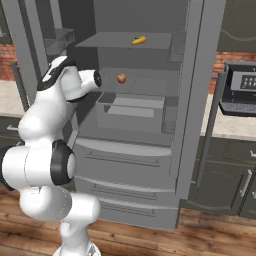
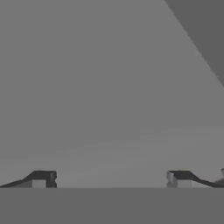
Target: Retrieve the banana and peach from the fridge and place them into the bowl on the dining table.
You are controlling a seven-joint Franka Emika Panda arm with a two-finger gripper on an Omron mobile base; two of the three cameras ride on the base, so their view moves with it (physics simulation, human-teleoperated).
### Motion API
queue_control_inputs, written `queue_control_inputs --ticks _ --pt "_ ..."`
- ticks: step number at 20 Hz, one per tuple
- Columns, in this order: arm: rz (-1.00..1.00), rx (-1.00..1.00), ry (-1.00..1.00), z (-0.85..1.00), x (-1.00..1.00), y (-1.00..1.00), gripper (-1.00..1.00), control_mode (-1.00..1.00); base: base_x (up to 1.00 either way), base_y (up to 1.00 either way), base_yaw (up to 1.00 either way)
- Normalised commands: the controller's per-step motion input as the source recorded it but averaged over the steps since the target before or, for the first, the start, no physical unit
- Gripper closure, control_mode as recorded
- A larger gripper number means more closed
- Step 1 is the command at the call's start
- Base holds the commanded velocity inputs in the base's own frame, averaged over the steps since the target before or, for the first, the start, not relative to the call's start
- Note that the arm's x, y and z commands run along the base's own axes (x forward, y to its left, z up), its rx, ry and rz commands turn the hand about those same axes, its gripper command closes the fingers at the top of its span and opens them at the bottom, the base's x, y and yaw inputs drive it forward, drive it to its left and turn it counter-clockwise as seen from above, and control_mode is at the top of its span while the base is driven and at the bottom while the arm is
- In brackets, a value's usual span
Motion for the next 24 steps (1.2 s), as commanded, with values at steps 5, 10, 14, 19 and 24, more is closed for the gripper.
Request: queue_control_inputs --ticks 5,10,14,19,24 --pt "0.18 -0.27 -0.13 -0.1 -0.93 0.97 -1.0 -1.0 0.0 0.0 0.0" --pt "-0.18 -0.02 -0.28 0.0 -0.85 -0.48 -1.0 -1.0 0.0 0.0 0.0" --pt "-0.24 0.0 -0.2 0.04 -0.35 -1.0 -1.0 -1.0 0.0 0.0 0.0" --pt "-0.12 -0.01 -0.08 0.01 -0.56 -0.97 -1.0 -1.0 0.0 0.0 0.0" --pt "0.0 -0.22 -0.03 0.0 -0.76 -0.74 -1.0 -1.0 0.0 0.0 0.0"
